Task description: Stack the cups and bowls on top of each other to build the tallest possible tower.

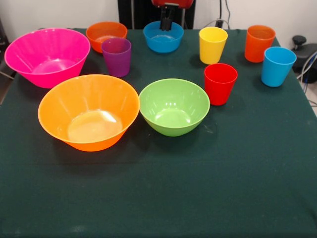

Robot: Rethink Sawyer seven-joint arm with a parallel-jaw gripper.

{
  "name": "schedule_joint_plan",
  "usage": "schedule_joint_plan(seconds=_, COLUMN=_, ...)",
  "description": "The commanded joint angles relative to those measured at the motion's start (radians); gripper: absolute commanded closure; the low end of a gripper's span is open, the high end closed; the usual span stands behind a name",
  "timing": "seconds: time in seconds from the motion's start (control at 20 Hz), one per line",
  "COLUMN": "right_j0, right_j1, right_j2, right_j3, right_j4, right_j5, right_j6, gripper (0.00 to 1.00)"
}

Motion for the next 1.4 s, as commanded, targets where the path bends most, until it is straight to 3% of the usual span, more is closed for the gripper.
schedule_joint_plan(seconds=0.05, right_j0=0.016, right_j1=0.028, right_j2=0.074, right_j3=-0.033, right_j4=-0.036, right_j5=0.089, right_j6=0.077, gripper=1.00)
schedule_joint_plan(seconds=0.65, right_j0=0.014, right_j1=0.031, right_j2=0.071, right_j3=-0.020, right_j4=-0.023, right_j5=0.045, right_j6=0.109, gripper=1.00)
schedule_joint_plan(seconds=1.4, right_j0=0.016, right_j1=0.030, right_j2=0.068, right_j3=-0.031, right_j4=-0.021, right_j5=0.066, right_j6=0.101, gripper=1.00)
